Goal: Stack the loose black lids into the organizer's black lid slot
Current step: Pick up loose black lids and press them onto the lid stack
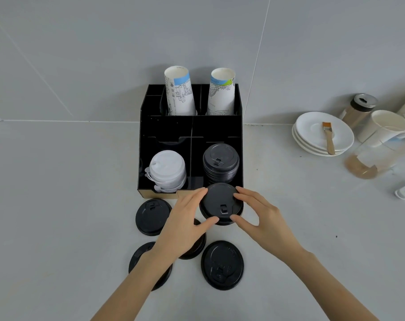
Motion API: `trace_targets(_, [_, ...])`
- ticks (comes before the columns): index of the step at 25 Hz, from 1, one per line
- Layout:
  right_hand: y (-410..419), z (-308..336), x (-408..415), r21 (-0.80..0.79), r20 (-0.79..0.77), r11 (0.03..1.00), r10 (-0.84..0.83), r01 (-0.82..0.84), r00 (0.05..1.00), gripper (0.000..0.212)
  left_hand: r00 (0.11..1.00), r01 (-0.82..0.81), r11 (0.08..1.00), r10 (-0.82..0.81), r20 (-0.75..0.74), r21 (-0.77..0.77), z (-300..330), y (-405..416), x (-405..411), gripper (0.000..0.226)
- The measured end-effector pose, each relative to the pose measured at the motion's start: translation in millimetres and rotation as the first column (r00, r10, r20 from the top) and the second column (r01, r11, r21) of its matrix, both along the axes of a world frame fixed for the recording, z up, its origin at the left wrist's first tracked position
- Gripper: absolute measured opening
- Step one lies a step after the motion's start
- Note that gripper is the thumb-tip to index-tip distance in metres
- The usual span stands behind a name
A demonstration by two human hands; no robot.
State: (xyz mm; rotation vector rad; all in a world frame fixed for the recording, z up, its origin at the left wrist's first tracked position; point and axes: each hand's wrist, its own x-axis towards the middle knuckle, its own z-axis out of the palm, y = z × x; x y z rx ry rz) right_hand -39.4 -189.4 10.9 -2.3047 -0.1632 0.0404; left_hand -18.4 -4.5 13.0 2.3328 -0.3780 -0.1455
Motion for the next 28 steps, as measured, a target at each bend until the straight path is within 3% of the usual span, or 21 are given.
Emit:
trace_targets(12, [7.8,24.9,43.3,0.058,0.123,0.99,-0.134,0.127,0.983,0.04,0.997,0.003,0.998,0.002,0.083,-0.066,27.3,-5.5,49.6,0.053])
trace_targets(28, [21.5,10.7,91.9,-0.048,0.037,0.948,-0.313,0.314,0.949,0.048,0.99,0.14,0.989,-0.138,-0.039,0.055,18.2,-12.6,125.7,0.06])
